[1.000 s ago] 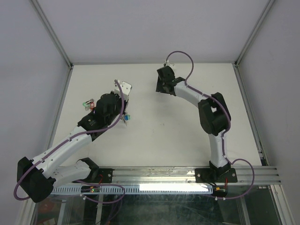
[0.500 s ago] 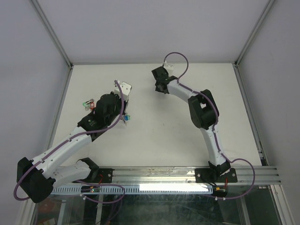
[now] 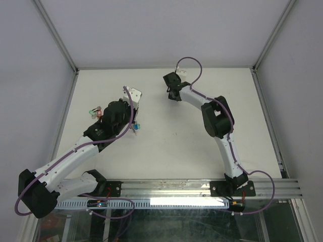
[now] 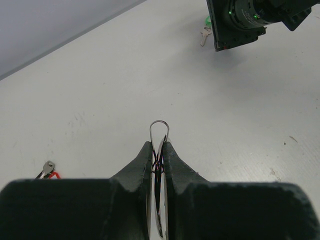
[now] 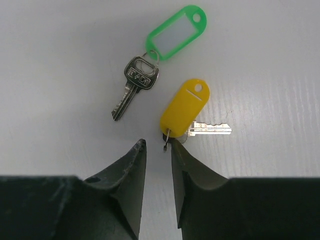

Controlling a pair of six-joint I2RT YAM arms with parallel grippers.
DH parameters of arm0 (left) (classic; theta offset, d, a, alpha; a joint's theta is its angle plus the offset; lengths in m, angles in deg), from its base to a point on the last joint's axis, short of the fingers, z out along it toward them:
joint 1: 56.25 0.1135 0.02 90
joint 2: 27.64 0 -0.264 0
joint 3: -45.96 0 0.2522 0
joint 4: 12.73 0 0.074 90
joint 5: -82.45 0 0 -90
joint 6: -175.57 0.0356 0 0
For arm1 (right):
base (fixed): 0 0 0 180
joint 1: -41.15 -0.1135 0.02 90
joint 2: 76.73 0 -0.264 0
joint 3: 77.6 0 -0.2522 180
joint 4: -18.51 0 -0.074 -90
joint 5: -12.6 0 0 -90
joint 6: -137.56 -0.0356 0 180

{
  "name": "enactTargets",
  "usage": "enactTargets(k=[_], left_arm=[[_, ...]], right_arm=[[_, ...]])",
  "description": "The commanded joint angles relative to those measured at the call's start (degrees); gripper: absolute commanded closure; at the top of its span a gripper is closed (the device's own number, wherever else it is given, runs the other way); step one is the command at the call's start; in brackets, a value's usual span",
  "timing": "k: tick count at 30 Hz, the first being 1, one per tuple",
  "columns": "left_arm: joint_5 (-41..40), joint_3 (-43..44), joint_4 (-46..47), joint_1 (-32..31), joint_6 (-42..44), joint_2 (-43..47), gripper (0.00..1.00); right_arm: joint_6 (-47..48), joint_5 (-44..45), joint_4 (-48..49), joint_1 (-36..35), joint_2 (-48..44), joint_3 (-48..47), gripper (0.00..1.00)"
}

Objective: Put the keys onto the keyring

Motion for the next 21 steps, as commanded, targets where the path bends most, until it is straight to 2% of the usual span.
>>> enactTargets(k=[1, 5, 10, 12, 15, 21], left_arm=[[1.1, 0.4, 3.8, 0.6, -0.2, 1.4, 1.00], [1.1, 0.4, 3.8, 0.6, -0.3, 1.4, 1.00], [1.2, 0.4, 3.8, 0.6, -0.3, 1.4, 1.00], [1.3, 0.4, 3.8, 0.6, -0.2, 1.4, 1.00], [1.3, 0.4, 3.8, 0.6, -0.2, 1.3, 1.00], [1.4, 0.4, 3.8, 0.6, -0.2, 1.4, 1.00]], right_arm=[[-0.2, 1.9, 0.3, 0.4, -0.2, -2.5, 0.70], [0.2, 2.0, 0.3, 0.5, -0.2, -2.4, 0.71], [0.8, 2.0, 0.4, 0.6, 0.2, -2.8, 0.78], [1.2, 1.9, 0.4, 0.6, 0.3, -2.9, 0.84], [2.1, 1.6, 0.3, 0.6, 0.0, -2.9, 1.00], [6.0, -0.4, -0.1, 0.6, -2.9, -1.6, 1.00]])
